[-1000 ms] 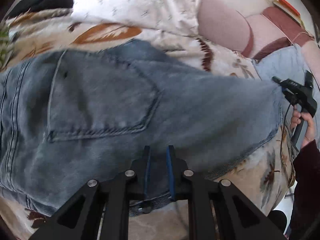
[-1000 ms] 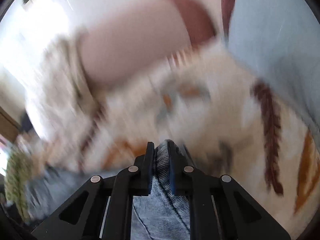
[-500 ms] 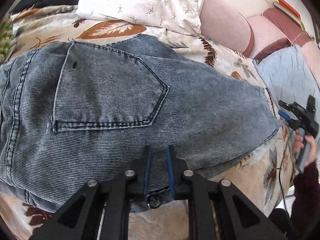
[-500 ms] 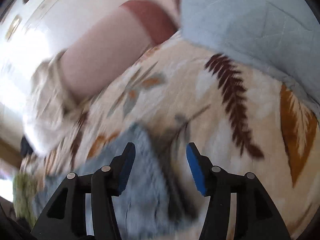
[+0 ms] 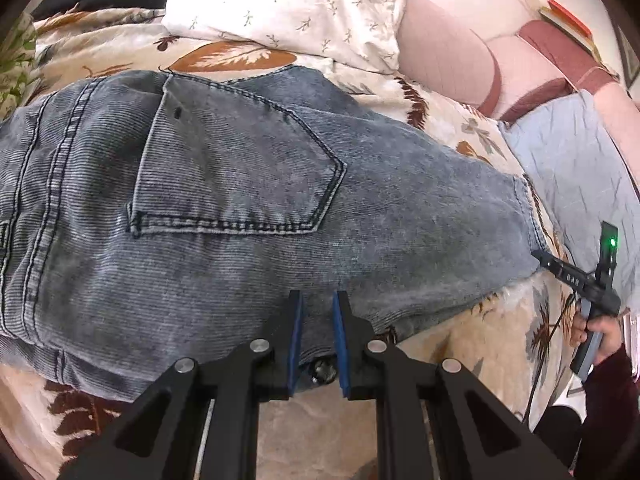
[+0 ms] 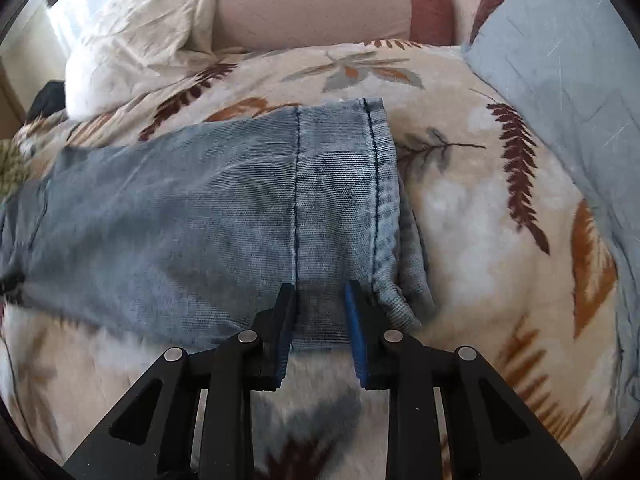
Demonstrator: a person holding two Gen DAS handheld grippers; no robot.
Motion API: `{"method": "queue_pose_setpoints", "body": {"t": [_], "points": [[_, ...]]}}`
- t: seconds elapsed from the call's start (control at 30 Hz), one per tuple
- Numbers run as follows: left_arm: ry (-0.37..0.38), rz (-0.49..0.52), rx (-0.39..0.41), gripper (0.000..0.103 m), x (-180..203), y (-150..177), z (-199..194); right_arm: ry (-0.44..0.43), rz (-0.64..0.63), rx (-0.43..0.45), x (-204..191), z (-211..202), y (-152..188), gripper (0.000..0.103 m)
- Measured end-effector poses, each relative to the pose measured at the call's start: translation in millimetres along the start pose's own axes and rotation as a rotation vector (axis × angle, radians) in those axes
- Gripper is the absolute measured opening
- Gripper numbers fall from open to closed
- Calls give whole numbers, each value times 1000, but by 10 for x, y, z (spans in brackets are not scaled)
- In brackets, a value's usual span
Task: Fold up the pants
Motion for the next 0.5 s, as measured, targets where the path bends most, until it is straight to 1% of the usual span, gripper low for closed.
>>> {"method": "queue_pose_setpoints", "body": {"t": [0.07,0.13,0.17,0.2,0.23,0.27,0.3,0.33,0.4,0.47,0.5], "points": [[21,-24,5,17,-25,-20,-85,2,16,-28,9,-8,-22,24],[32,-44,45,17,-91,-83,-242,20,50,-76,-33,-54,-134,30],[21,-39,77,17,-136,-128,-326,3,64,-63,-97,-115,-231,30],[9,-30,106,17,-183,-171,-395,-34,64,-22,-221,-197,-381,30],[0,-23,134,17,-229,-226,-450,-71,54,10,-377,-260,-525,32],[-11,-23,165,17,-290,-290,-495,-120,43,28,-588,-303,-669,36],[-27,-28,194,17,-367,-359,-525,-166,40,34,-765,-286,-774,38],[-41,-38,212,17,-451,-419,-535,-232,39,36,-1034,-261,-904,39],[-45,-69,216,17,-601,-483,-506,-304,18,22,-1499,-147,-1087,39],[-16,-104,191,17,-684,-482,-426,-333,-23,23,-1911,-26,-1242,39],[-10,-103,192,17,-681,-473,-412,-359,-32,17,-2121,42,-1308,39]]}}
Point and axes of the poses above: each gripper's, at about its wrist camera, not at the fingertips, and z roughly the way its jaws point, x to its right, y to its underside, the point moved 10 cm from there along z, roughly the way its jaws point, and after that the axes turned 6 degrees about -z, right-handed, at the moved point
